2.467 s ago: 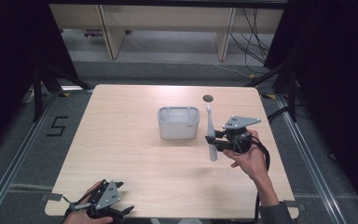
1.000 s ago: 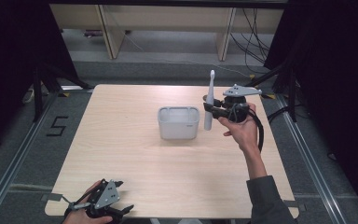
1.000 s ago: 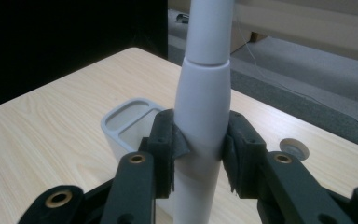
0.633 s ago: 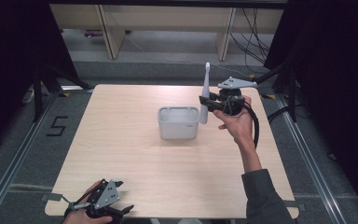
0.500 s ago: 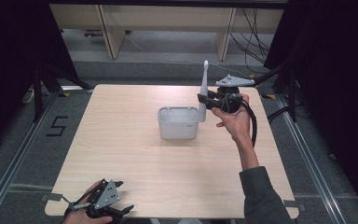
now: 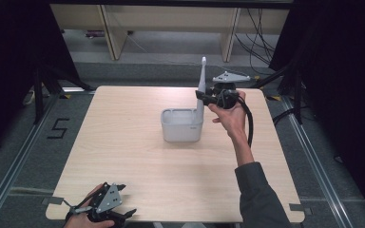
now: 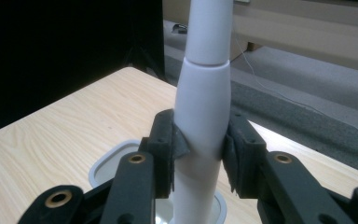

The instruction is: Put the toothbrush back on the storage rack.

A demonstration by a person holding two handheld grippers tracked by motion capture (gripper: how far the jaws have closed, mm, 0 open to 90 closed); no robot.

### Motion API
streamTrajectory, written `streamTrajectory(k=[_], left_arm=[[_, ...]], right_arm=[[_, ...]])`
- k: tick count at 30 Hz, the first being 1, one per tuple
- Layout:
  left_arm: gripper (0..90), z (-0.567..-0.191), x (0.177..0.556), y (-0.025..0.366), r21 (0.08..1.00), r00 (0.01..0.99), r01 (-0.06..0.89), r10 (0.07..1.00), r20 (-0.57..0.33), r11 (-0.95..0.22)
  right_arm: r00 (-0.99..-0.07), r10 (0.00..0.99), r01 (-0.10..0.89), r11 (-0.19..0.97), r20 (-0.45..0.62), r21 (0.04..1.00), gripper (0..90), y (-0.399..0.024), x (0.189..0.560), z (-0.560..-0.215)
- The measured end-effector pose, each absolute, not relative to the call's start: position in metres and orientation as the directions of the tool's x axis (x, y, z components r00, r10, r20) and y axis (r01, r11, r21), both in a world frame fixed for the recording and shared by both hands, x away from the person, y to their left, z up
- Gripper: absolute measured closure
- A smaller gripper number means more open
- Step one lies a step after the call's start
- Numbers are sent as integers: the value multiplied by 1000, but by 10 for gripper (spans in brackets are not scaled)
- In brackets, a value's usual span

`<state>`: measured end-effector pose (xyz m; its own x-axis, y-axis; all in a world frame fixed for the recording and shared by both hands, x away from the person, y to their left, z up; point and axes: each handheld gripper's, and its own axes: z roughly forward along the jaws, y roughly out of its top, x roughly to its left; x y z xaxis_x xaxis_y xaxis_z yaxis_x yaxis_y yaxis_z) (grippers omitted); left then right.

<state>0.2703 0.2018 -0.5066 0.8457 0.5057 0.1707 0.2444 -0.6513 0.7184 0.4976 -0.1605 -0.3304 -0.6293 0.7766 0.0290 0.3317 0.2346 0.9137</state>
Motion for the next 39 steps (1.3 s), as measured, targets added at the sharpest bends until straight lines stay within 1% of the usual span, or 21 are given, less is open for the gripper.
streamTrajectory(k=[1, 4, 6, 10, 13, 14, 18, 19, 21, 28, 31, 32, 34, 35, 36, 39], left_arm=[[148, -506, 270, 202, 705, 844, 238, 501, 189, -668], [148, -506, 270, 202, 706, 845, 239, 502, 187, -666], [148, -506, 270, 202, 707, 844, 239, 503, 188, -666], [148, -506, 270, 202, 705, 844, 239, 502, 189, -668], [148, -506, 270, 202, 708, 845, 237, 501, 188, -665], [148, -506, 270, 202, 708, 845, 237, 501, 187, -665], [148, -505, 270, 202, 706, 845, 237, 501, 189, -667], [148, -506, 270, 202, 708, 845, 237, 500, 187, -665], [148, -506, 270, 202, 706, 844, 239, 502, 188, -666], [148, -505, 270, 203, 707, 844, 238, 502, 188, -666], [148, -505, 270, 202, 708, 846, 238, 500, 187, -665], [148, -506, 270, 202, 707, 845, 240, 502, 186, -666], [148, -505, 270, 202, 708, 845, 238, 501, 187, -665], [148, -505, 270, 202, 707, 845, 237, 500, 188, -666], [148, -506, 270, 202, 707, 846, 239, 501, 185, -665], [148, -506, 270, 202, 717, 844, 245, 507, 174, -653]], right_arm=[[-623, 782, 339, 232, 33, 912, 668, -159, 500, -333], [-625, 781, 324, 247, 11, 913, 668, -158, 503, -334], [-621, 783, 345, 235, 33, 909, 667, -155, 506, -337], [-617, 786, 341, 240, 24, 909, 667, -154, 509, -341], [-608, 793, 367, 231, 45, 901, 667, -153, 510, -344], [-606, 795, 354, 240, 26, 904, 667, -154, 511, -346], [-597, 802, 365, 234, 34, 901, 667, -154, 514, -351], [-596, 801, 388, 229, 53, 892, 667, -153, 515, -353], [-590, 806, 380, 231, 43, 896, 667, -153, 515, -354], [-589, 808, 379, 251, 24, 891, 666, -151, 518, -361], [-586, 809, 406, 241, 49, 881, 666, -150, 517, -364], [-595, 803, 394, 248, 40, 885, 666, -150, 519, -366], [-587, 808, 406, 242, 49, 881, 666, -150, 519, -370], [-592, 805, 403, 259, 34, 878, 666, -151, 520, -374], [-581, 813, 424, 254, 46, 869, 666, -150, 519, -376], [-594, 803, 418, 264, 42, 869, 666, -150, 521, -379]])
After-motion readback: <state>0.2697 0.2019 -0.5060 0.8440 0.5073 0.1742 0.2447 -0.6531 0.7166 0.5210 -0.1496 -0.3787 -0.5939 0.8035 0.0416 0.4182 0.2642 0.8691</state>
